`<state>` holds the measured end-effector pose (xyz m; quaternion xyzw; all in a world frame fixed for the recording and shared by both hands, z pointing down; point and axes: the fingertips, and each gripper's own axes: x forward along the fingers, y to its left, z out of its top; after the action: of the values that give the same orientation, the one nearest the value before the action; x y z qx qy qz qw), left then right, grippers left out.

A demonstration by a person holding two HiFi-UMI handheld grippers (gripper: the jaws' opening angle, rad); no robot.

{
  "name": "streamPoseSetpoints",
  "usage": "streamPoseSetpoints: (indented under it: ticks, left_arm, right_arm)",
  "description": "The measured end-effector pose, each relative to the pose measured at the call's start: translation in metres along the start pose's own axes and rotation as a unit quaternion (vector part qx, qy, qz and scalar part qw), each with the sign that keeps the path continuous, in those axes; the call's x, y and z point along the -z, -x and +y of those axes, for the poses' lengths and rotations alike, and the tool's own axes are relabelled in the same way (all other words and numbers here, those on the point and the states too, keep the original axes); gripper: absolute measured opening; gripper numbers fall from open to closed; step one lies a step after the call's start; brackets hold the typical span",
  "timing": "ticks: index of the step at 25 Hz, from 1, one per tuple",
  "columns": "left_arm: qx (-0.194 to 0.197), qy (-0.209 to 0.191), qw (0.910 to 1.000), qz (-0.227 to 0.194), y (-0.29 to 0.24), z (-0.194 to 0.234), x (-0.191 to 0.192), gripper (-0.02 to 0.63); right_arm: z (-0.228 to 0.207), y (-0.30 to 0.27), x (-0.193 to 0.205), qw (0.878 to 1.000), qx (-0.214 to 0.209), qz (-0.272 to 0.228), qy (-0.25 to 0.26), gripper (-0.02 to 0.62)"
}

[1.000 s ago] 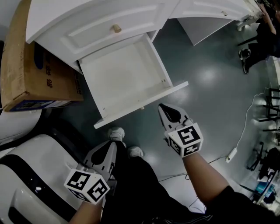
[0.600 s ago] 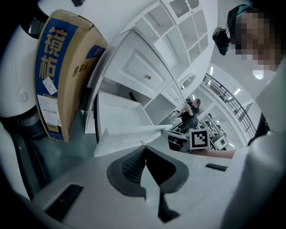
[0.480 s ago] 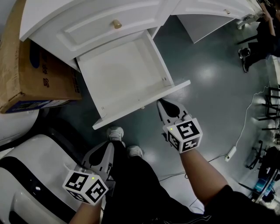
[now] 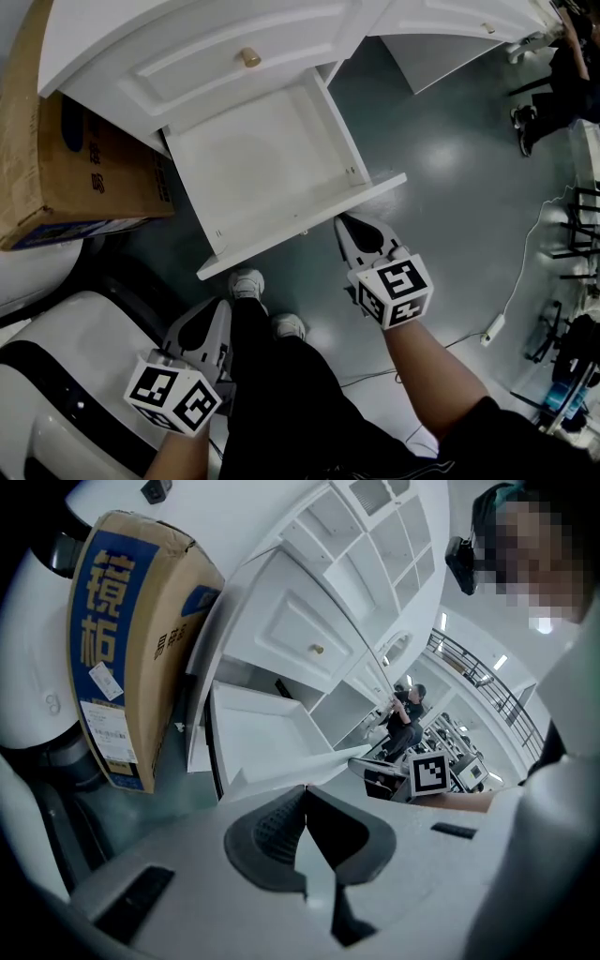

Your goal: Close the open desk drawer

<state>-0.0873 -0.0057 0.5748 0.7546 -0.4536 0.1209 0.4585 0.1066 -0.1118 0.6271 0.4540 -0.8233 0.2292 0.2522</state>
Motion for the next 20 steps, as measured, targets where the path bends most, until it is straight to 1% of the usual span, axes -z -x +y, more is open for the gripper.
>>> streamPoseSetpoints:
  ticks: [7, 12, 20]
  left_arm:
    - [0.002, 0.002, 1.0, 0.0, -0.007, 0.004, -0.014, 0.005]
    - [0.006, -0.005, 0.9999, 0.007, -0.01, 0.005, -0.025, 0.005]
    - [0.005, -0.008, 0.9999, 0.006, -0.015, 0.013, -0.051, 0.005]
  right_arm:
    - [-0.002, -0.01, -0.008, 1.0, 0.0, 0.005, -0.007, 0.006]
    - [-0.005, -0.02, -0.016, 1.0, 0.008, 0.012, -0.007, 0.006]
    - [-0.008, -0.039, -0.033, 1.0, 0.014, 0.018, -0.012, 0.006]
